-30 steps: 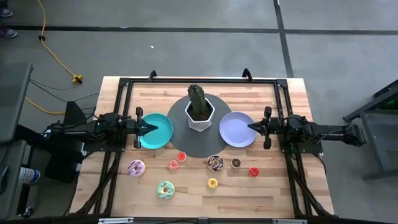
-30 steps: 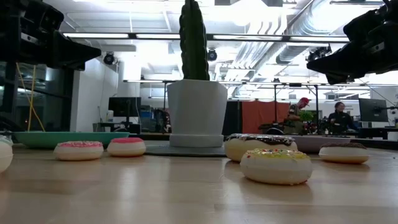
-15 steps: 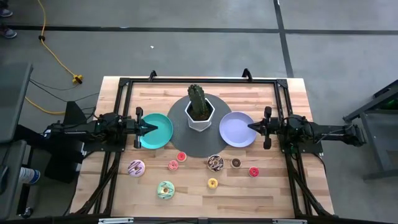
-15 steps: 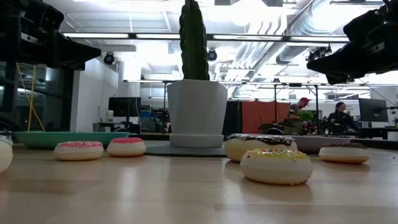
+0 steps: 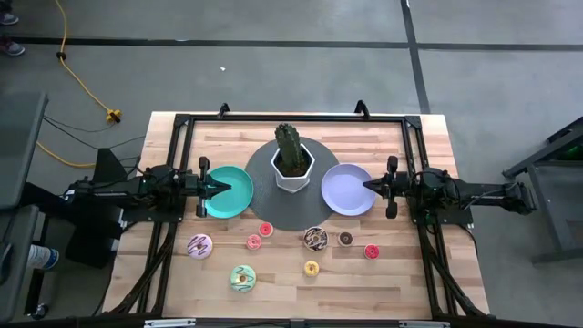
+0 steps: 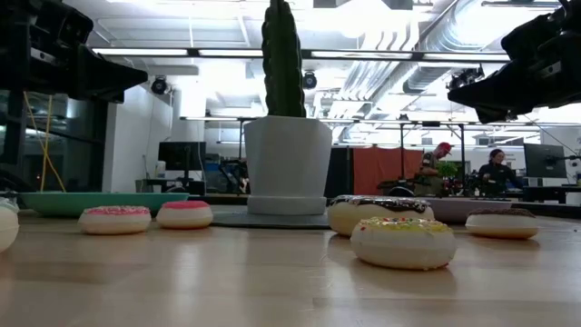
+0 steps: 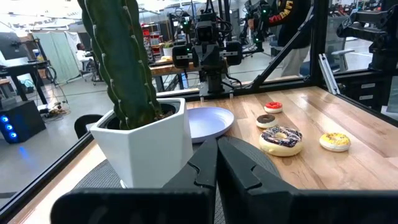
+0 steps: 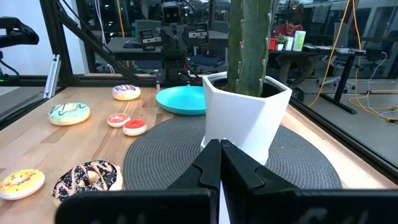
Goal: Pick & Place donuts
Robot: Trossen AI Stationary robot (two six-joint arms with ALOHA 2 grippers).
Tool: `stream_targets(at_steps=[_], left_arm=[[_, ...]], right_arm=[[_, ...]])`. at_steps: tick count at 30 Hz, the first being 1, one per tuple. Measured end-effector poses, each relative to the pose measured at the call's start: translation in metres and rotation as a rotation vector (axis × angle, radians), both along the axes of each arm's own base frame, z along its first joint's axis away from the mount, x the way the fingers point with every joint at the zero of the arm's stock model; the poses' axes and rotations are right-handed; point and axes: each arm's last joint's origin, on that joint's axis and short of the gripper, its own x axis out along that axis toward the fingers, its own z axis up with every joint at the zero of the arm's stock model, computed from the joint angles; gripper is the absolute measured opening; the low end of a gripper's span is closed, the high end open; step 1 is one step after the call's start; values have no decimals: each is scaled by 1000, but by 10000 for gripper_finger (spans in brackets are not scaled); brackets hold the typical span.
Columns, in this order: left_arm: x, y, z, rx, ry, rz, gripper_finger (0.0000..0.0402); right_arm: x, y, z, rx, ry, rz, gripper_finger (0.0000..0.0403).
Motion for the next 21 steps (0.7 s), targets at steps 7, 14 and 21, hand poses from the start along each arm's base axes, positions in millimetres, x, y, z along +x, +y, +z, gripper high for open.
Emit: stream_targets(at_steps=[7,14,21], left_arm=[[0,0,0,0,0,0,1],[0,1,2,209,-9,28,1],[0,0,1,338,5,21,1]], right_arm=[[0,0,0,0,0,0,1],[0,0,0,0,0,0,0],[0,0,0,0,0,0,1]])
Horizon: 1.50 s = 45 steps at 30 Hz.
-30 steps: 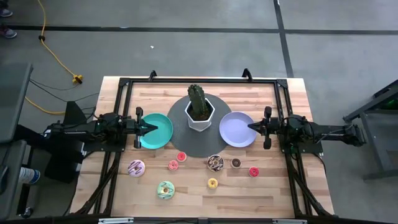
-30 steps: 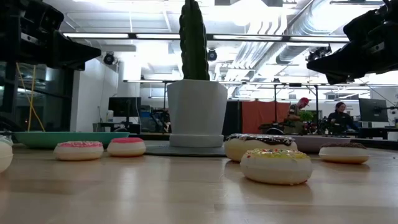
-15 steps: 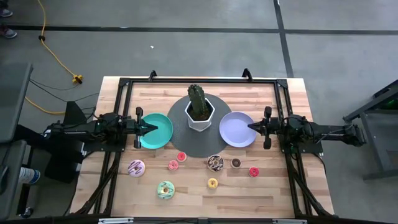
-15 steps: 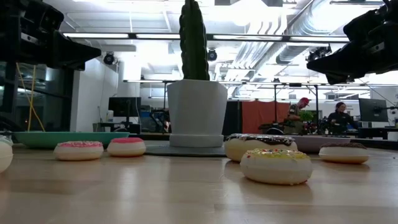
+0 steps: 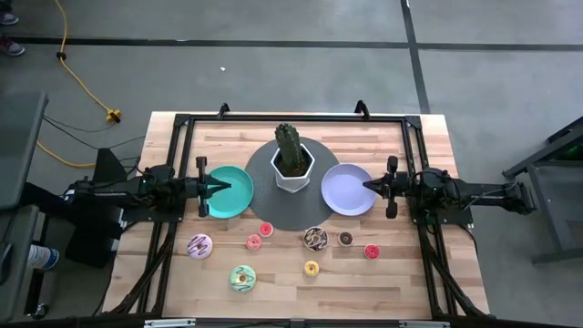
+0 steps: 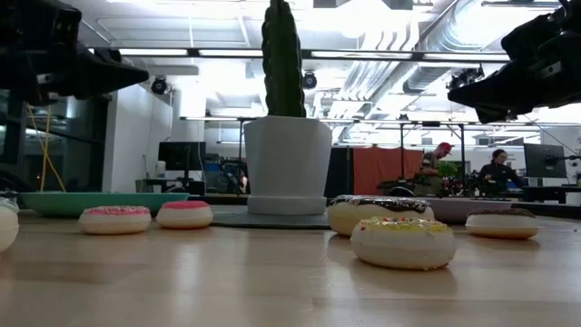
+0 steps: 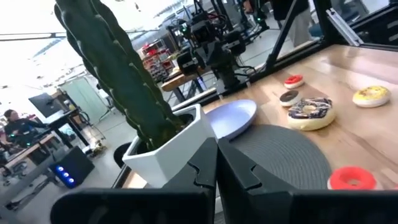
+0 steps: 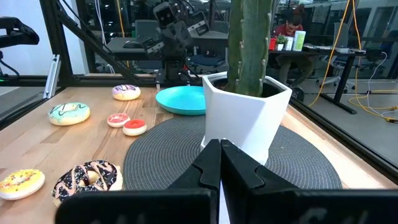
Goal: Pick & Place donuts
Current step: Put the big purple donut on the green plate
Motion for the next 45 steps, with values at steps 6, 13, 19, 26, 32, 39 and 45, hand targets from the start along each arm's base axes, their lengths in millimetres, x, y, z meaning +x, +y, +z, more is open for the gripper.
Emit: stream_targets(at_steps=[6,13,19,26,32,39,45], left_arm=[[0,-2,1,-217,-10,-91,1],[0,-5,2,-638,4,-191,1],[0,-5,2,-899,18,-188,1],[-7,0,9,-911,152,105,1],[-8,4,51,-944,295,322,1],[14,4,103,-1045,503,482,1],[28,-2,133,-1090,848,500,1]], right_arm=[[0,0,0,0,0,0,0],[0,0,0,0,0,0,0],[0,0,0,0,-1,0,1],[0,0,0,0,-1,0,0],[0,0,0,0,-2,0,0],[0,0,0,0,-3,0,1],[0,0,0,0,-4,0,1]])
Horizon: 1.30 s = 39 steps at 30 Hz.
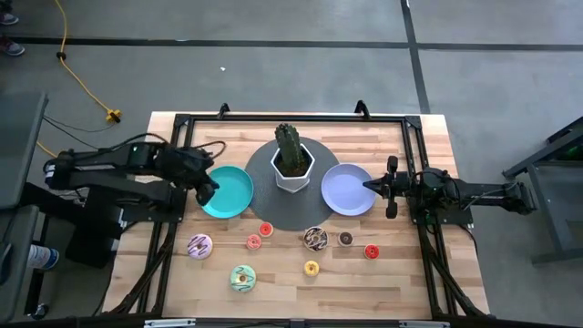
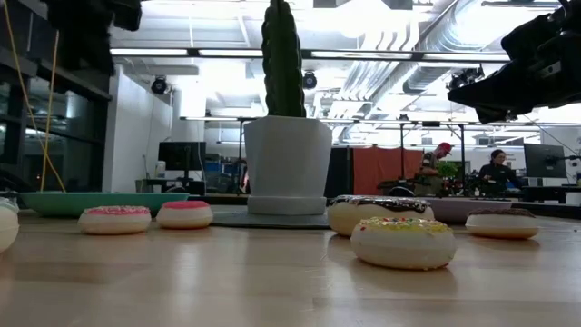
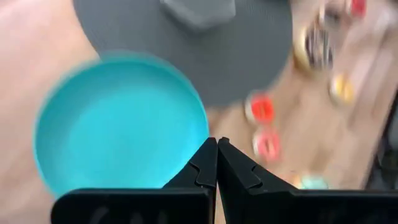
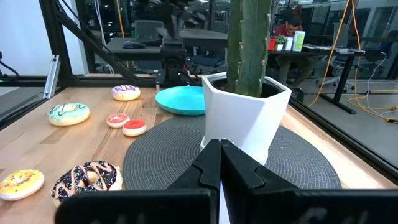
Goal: Pick & Place donuts
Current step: Put the big purple donut on the green plate
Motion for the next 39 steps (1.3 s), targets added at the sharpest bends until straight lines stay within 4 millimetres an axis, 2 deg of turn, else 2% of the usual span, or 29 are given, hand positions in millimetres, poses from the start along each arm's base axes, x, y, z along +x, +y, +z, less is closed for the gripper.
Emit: stream_targets(at_steps=[3,7,14,20,29,39], left_arm=[[5,-9,5,-52,117,-152,1],[5,-22,2,-36,211,-298,1],[-2,-51,0,-7,240,-522,1],[-17,-78,-6,-28,286,-605,1],[-33,-105,-30,-90,353,-544,1],[-13,-128,-63,-164,432,-229,1]], right_arm=[[0,0,0,0,0,0,0],[0,0,0,0,0,0,0],[0,0,0,0,-1,0,1],[0,0,0,0,-1,0,1],[0,0,0,0,-1,0,1],[0,0,0,0,-1,0,1]])
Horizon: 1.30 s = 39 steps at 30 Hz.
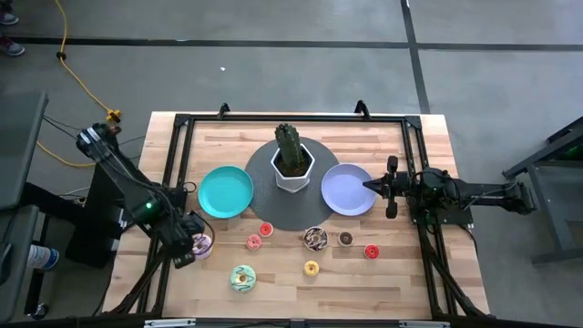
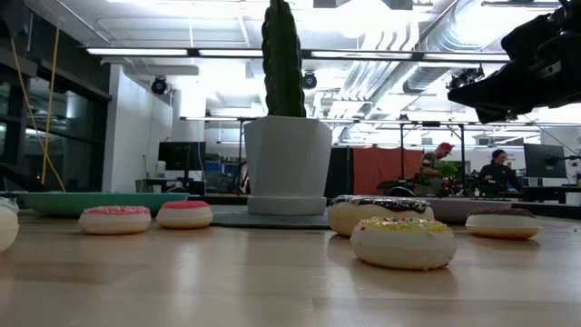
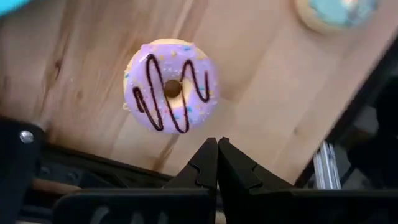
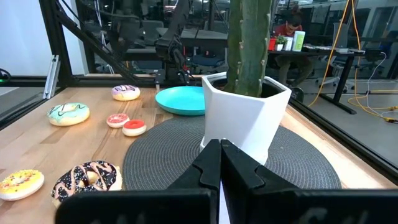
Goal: Pick & Place donuts
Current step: Put the big purple donut on the green plate
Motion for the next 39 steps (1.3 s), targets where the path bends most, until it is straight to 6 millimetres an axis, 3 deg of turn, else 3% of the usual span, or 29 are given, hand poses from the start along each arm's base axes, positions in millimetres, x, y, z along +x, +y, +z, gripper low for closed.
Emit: stream_targets(at_steps=[4,12,24,28,35,39], left_arm=[[7,-7,-12,50,55,87,1],[23,-25,-30,47,81,77,1],[29,-31,-46,102,134,152,6],[32,-35,-46,84,102,131,44],[33,-35,-46,88,92,131,155],[33,-33,-48,122,90,140,191]], right_arm=[[0,0,0,0,0,0,0],[0,0,0,0,0,0,0],[0,0,0,0,0,0,1],[0,0,0,0,0,0,0],[0,0,0,0,0,0,1],[0,0,0,0,0,0,1]])
